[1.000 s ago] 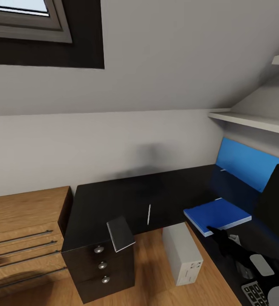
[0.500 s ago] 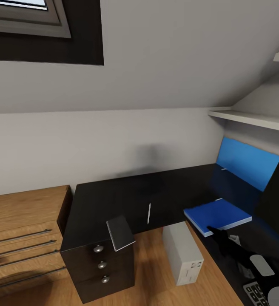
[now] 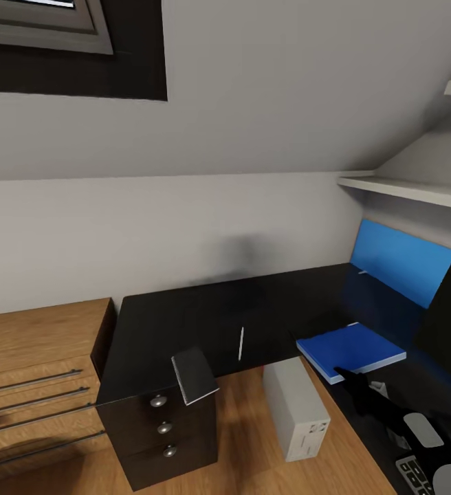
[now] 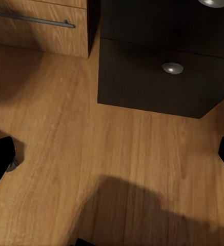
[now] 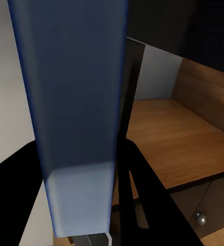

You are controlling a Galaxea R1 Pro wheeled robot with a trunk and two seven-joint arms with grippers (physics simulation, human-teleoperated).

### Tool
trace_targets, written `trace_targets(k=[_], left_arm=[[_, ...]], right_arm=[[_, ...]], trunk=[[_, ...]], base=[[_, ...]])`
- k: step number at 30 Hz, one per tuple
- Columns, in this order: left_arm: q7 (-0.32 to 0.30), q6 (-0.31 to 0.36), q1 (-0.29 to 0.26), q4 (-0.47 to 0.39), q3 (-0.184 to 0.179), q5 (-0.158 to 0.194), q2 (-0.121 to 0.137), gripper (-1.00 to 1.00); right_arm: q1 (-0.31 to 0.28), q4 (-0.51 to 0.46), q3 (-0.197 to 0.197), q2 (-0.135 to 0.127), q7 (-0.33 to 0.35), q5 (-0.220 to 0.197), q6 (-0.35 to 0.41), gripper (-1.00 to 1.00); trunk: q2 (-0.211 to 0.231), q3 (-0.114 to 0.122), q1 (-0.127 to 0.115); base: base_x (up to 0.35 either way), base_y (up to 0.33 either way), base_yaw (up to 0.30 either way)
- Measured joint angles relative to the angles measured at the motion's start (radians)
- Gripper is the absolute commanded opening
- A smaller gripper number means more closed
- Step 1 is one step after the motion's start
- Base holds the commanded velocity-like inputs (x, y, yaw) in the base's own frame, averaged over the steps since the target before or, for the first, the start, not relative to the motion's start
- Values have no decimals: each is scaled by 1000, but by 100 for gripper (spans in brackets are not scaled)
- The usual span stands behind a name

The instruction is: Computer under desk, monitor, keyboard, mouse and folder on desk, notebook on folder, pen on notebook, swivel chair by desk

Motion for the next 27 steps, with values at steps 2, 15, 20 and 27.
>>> trace_targets(k=[2,15,20,27], left_arm=[[0,0,0,0,0,0,0,100],[0,0,0,0,1,0,0,100],[0,0,0,0,1,0,1,100],[0,0,0,0,1,0,1,100]], right_arm=[[-1,0,0,0,0,0,1,-100],[0,-1,-11,-1,4,-5,0,-100],[0,-1,-11,-1,5,-6,0,-100],[0,-1,-11,-1,6,-6,0,-100]], trunk=[[0,0,0],[0,0,0],[0,1,0],[0,7,0]], base=[[0,0,0],[0,0,0],[0,0,-80],[0,0,-163]])
